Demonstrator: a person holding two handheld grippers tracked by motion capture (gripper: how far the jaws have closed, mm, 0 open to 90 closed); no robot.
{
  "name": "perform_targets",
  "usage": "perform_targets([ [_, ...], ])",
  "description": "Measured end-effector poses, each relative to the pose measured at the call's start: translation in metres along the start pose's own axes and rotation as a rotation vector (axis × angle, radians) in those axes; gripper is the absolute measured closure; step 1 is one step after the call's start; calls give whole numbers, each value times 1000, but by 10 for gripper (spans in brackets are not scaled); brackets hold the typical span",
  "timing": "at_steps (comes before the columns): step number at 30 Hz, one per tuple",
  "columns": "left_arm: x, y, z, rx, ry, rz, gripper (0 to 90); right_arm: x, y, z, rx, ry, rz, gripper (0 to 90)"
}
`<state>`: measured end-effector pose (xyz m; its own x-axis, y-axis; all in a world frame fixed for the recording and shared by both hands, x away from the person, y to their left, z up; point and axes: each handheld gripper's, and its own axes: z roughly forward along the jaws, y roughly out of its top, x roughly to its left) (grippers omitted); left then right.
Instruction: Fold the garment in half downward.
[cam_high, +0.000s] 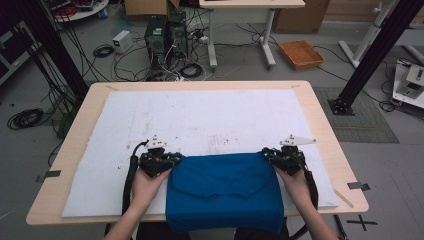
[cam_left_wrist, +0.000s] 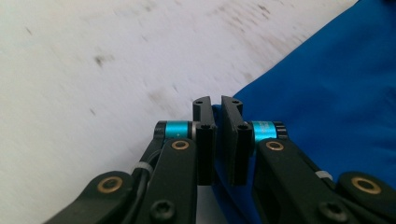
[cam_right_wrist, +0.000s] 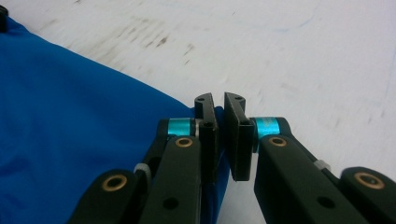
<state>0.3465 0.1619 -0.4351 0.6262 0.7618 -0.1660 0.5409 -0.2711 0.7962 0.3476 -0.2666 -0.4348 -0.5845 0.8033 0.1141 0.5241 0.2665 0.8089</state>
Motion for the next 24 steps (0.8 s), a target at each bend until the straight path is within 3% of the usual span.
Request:
perform_targets([
  [7, 24, 31, 19, -3, 26, -6, 843, -23, 33, 21, -19, -33, 25, 848],
  [9, 29, 39, 25, 5, 35, 9, 843, -28, 39, 27, -17, -49, 31, 847],
  [15, 39, 52, 40, -3, 61, 38, 843, -40, 45, 40, -16, -75, 67, 848],
  [18, 43, 55, 46, 23, 63, 41, 843, -42, 47, 44, -8, -86, 61, 847],
  [24, 46, 61, 52, 20, 70, 38, 843, -44, 47, 49, -8, -99, 64, 847],
])
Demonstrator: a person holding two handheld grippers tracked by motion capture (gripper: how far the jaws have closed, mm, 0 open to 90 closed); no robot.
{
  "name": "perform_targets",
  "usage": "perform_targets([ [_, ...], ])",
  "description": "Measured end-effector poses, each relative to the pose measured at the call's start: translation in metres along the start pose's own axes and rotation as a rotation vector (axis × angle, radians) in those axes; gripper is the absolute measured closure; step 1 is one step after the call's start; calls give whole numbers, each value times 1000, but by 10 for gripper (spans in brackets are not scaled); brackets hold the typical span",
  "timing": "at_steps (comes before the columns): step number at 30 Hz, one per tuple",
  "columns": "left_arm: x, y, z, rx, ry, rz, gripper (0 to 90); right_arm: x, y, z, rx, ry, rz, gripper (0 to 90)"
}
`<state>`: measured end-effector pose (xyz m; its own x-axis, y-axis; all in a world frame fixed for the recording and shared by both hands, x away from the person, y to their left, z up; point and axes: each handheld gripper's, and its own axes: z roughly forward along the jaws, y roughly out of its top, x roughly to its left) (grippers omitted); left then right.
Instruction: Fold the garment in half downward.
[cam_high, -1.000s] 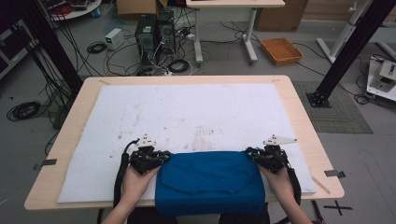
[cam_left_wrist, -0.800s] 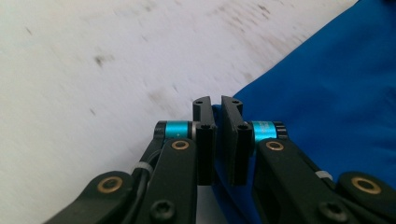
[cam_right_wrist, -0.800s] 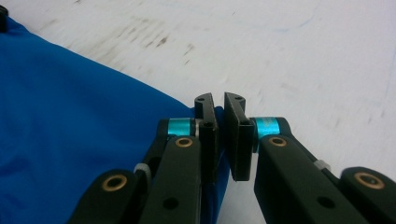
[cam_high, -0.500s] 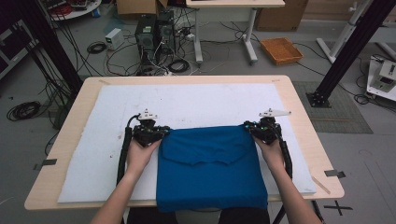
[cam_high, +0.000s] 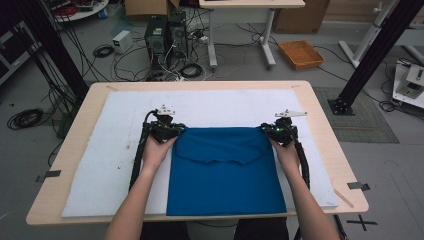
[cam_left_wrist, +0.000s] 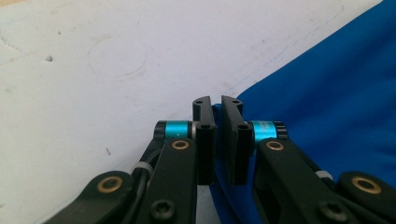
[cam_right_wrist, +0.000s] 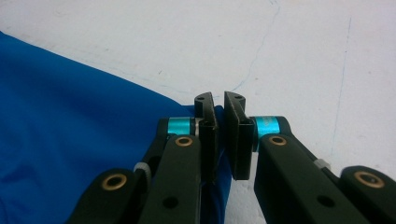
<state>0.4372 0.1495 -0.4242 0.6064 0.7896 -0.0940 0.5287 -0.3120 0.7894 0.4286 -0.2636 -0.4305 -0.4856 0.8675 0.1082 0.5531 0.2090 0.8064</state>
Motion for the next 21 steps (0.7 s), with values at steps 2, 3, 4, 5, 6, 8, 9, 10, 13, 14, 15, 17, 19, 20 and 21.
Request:
perform_targets([
  [2, 1, 1, 0, 2, -8, -16, 842, -1, -1, 1, 3, -1, 4, 847],
  [3, 2, 0, 0, 2, -9, -18, 841, -1, -1, 2, 5, -1, 4, 846],
  [4, 2, 0, 0, -3, -11, -26, 839, 0, -1, 2, 4, -3, -2, 844],
  [5, 2, 0, 0, 4, -10, -20, 837, 0, -1, 2, 4, -6, -11, 838],
  [6, 1, 0, -1, 3, -7, -26, 831, 1, -1, 2, 7, -10, -14, 832],
  [8, -1, 1, -2, -3, -5, -27, 794, 3, -1, 0, 2, -14, -25, 801],
  [9, -2, 2, -4, -10, 1, -32, 750, 4, 0, -1, -1, -21, -26, 754],
  [10, -3, 3, -5, -18, 6, -34, 696, 5, 0, -2, -7, -30, -25, 743],
  [13, -6, 5, -14, -28, 25, -16, 578, 5, 0, -10, -27, -43, -27, 668],
  [14, -8, 5, -18, -41, 22, -20, 550, 5, 0, -13, -35, -43, -25, 646],
  [15, -10, 3, -22, -65, 9, -24, 547, 6, 0, -17, -46, -46, -22, 628],
  [17, -16, -3, -31, -83, -7, -34, 548, 7, -2, -26, -78, -56, -28, 625],
  [19, -20, -11, -37, -52, 2, -56, 554, 8, -5, -36, -106, -63, -21, 620],
  [20, -22, -16, -39, -43, -11, -69, 555, 9, -8, -41, -118, -60, -17, 620],
  [21, -23, -21, -41, -28, -13, -89, 571, 10, -11, -44, -117, -58, -10, 620],
])
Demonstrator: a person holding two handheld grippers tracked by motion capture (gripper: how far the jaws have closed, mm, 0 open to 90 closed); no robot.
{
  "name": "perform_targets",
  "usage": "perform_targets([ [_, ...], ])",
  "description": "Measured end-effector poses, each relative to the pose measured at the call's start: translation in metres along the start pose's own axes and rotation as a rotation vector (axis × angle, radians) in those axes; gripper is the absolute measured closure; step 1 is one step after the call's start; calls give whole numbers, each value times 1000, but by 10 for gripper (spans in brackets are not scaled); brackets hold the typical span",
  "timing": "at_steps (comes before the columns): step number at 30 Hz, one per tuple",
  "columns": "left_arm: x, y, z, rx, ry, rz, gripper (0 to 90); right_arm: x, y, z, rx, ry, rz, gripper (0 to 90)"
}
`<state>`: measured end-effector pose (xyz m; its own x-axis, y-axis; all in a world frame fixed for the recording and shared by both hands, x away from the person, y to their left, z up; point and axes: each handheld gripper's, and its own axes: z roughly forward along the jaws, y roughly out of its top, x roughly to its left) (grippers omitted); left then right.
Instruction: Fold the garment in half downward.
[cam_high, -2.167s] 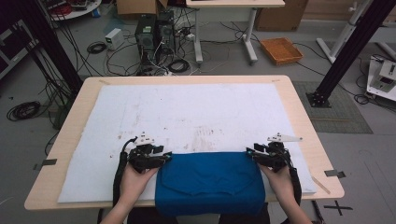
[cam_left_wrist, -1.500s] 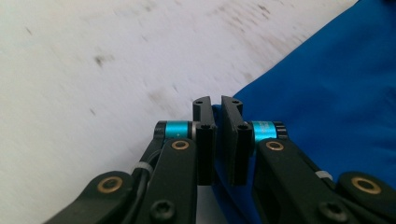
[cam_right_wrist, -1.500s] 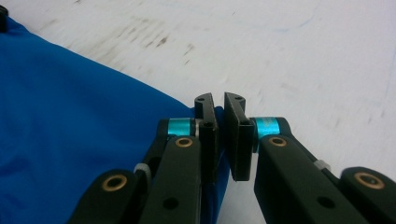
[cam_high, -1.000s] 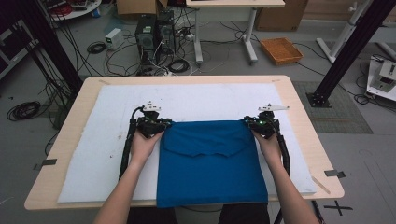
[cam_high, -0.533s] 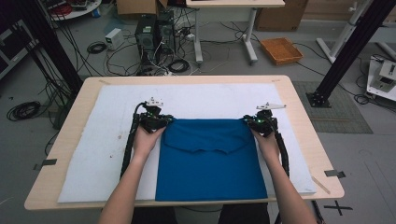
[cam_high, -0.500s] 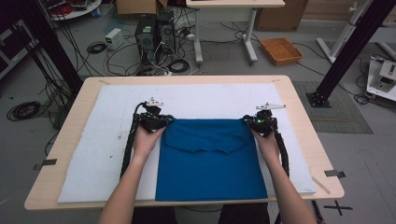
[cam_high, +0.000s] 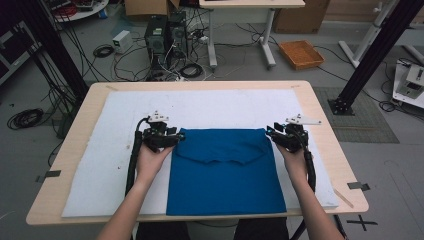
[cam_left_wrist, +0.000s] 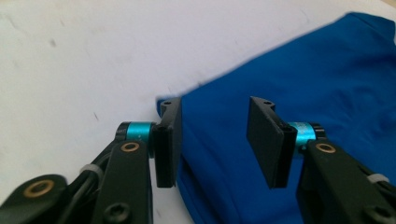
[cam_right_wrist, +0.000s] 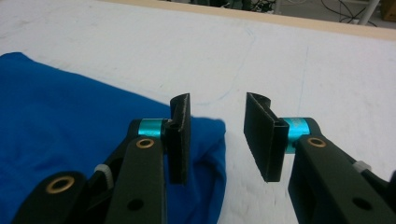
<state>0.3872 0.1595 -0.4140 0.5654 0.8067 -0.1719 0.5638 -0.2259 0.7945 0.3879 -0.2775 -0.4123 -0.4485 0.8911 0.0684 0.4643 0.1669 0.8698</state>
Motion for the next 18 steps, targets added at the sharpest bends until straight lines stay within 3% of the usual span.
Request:
perform_targets([
  [3, -1, -15, -5, 47, -21, -57, 626, 3, -9, -12, -3, 20, 21, 620],
  [8, 1, -29, -4, 107, -46, -130, 631, 7, -23, -23, 9, 47, 54, 620],
  [13, 1, -29, 0, 106, -46, -151, 645, 8, -33, -20, 42, 80, 85, 620],
  [18, 0, -29, 3, 107, -53, -133, 757, 8, -38, -15, 79, 119, 149, 620],
])
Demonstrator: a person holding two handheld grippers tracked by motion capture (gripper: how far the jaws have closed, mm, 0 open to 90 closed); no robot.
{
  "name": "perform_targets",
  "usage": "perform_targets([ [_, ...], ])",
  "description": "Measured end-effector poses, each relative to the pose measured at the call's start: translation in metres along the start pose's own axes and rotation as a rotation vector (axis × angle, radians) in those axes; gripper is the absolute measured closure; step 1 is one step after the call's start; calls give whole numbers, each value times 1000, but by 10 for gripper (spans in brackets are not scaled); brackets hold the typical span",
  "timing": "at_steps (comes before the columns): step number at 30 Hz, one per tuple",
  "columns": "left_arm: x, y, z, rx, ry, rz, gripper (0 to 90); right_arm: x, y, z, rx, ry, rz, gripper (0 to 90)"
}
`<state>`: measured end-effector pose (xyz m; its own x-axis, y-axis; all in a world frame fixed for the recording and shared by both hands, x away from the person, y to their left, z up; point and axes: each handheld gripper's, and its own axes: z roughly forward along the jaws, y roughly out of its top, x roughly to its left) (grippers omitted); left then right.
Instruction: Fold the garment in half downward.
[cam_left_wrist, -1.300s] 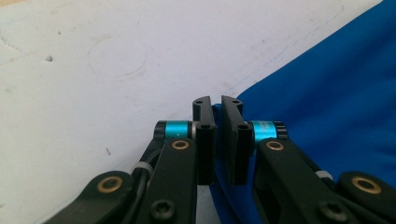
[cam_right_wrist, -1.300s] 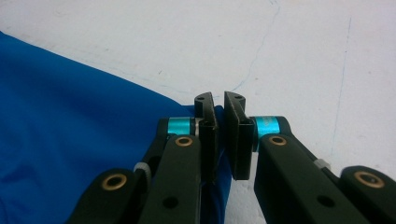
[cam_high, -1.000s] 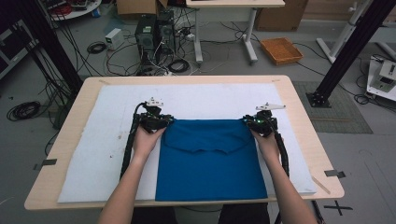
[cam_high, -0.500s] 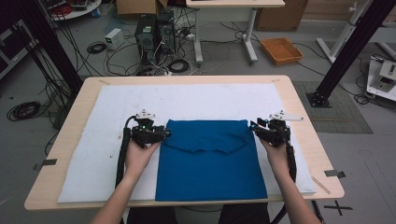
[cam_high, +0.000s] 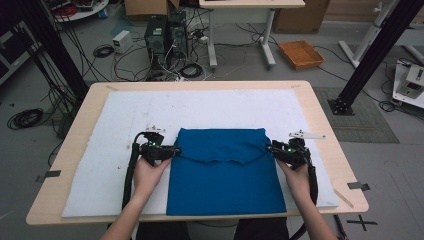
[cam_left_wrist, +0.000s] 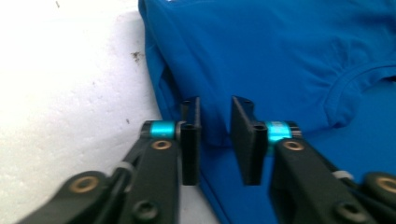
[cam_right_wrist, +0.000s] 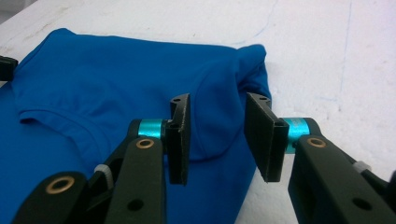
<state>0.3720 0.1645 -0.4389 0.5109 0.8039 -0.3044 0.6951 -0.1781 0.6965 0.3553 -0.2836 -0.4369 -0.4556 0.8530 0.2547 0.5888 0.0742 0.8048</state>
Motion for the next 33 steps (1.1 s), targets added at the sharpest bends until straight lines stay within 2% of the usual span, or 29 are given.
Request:
perform_targets([
  [3, -2, 0, 2, 1, 0, 7, 825, 1, -1, 3, 26, 8, 18, 636],
  [8, 0, 0, 3, 0, -13, -2, 853, 3, -3, 11, 77, -13, 12, 655],
  [11, 0, 1, 3, -1, -19, 3, 871, 3, -4, 16, 103, -15, -3, 705],
  [14, 0, 1, 3, -3, -23, -2, 875, 5, -4, 19, 110, -9, -28, 811],
  [17, 0, 1, 1, -9, -35, 2, 878, 7, -3, 18, 105, -2, -53, 888],
  [22, -3, 1, -4, -24, -61, 10, 879, 10, 0, 11, 69, 14, -70, 898],
  [33, -12, 0, -23, -48, -129, 13, 880, 9, 1, -10, 36, 63, -45, 898],
])
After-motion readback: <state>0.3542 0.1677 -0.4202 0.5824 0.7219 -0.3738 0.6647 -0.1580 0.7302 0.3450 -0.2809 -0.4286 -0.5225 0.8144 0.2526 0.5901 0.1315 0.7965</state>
